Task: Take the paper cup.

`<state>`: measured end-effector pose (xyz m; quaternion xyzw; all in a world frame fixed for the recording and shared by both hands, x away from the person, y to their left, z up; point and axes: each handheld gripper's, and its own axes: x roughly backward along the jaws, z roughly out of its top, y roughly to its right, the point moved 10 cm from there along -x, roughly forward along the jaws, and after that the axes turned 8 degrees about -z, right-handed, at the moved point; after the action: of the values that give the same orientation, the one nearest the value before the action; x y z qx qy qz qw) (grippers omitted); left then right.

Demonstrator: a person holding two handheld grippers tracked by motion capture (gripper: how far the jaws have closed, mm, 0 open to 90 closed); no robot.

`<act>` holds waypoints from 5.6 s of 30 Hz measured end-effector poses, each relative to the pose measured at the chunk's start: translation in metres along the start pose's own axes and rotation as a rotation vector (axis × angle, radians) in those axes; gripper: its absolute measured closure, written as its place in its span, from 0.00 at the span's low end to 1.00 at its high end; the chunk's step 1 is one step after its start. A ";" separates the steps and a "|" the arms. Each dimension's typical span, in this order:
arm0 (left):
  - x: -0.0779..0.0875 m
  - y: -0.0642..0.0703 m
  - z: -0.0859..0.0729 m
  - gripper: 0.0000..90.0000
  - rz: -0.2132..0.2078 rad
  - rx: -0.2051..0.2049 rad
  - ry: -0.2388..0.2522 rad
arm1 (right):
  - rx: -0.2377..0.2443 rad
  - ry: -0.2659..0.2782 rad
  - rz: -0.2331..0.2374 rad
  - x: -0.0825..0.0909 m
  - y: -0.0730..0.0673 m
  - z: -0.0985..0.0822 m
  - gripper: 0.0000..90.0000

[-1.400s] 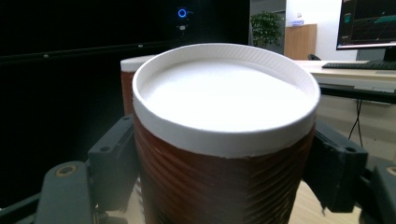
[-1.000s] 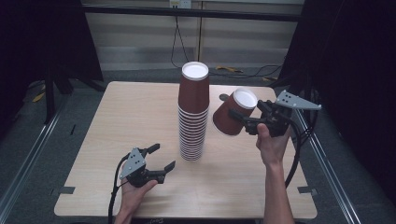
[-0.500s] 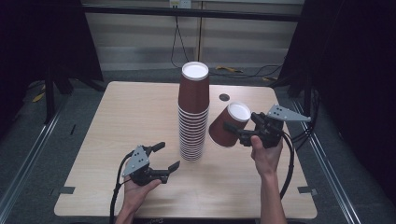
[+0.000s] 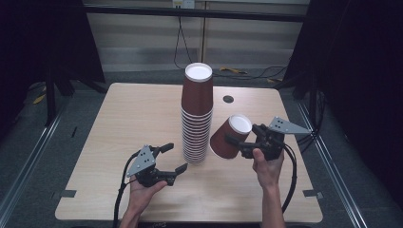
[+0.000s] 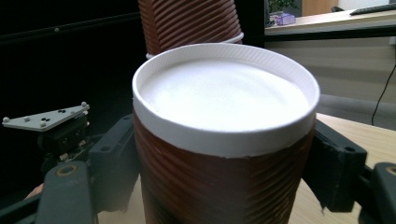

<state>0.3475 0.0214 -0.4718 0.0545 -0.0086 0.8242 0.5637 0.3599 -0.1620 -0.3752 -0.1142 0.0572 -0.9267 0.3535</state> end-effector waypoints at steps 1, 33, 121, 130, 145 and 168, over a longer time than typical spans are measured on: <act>-0.001 0.002 0.001 0.18 -0.011 0.007 0.004 | 0.001 -0.003 0.003 0.000 -0.001 -0.002 0.25; -0.028 0.036 -0.006 0.17 -0.160 -0.037 -0.063 | -0.010 -0.037 0.122 -0.012 -0.033 -0.059 0.25; -0.022 0.025 -0.003 0.15 -0.219 -0.046 -0.187 | 0.038 -0.136 0.221 -0.020 -0.054 -0.076 0.16; -0.021 0.024 -0.007 0.16 -0.241 -0.045 -0.266 | 0.060 -0.170 0.210 -0.016 -0.049 -0.083 0.15; -0.026 0.020 -0.013 0.16 -0.221 -0.107 -0.411 | 0.116 -0.207 0.151 -0.011 -0.042 -0.090 0.18; -0.023 0.016 -0.009 0.16 -0.260 -0.196 -0.584 | 0.152 -0.364 0.201 -0.010 -0.043 -0.109 0.16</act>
<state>0.3403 -0.0051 -0.4821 0.2344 -0.2418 0.6902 0.6405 0.3119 -0.1203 -0.4741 -0.2463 -0.0665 -0.8525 0.4561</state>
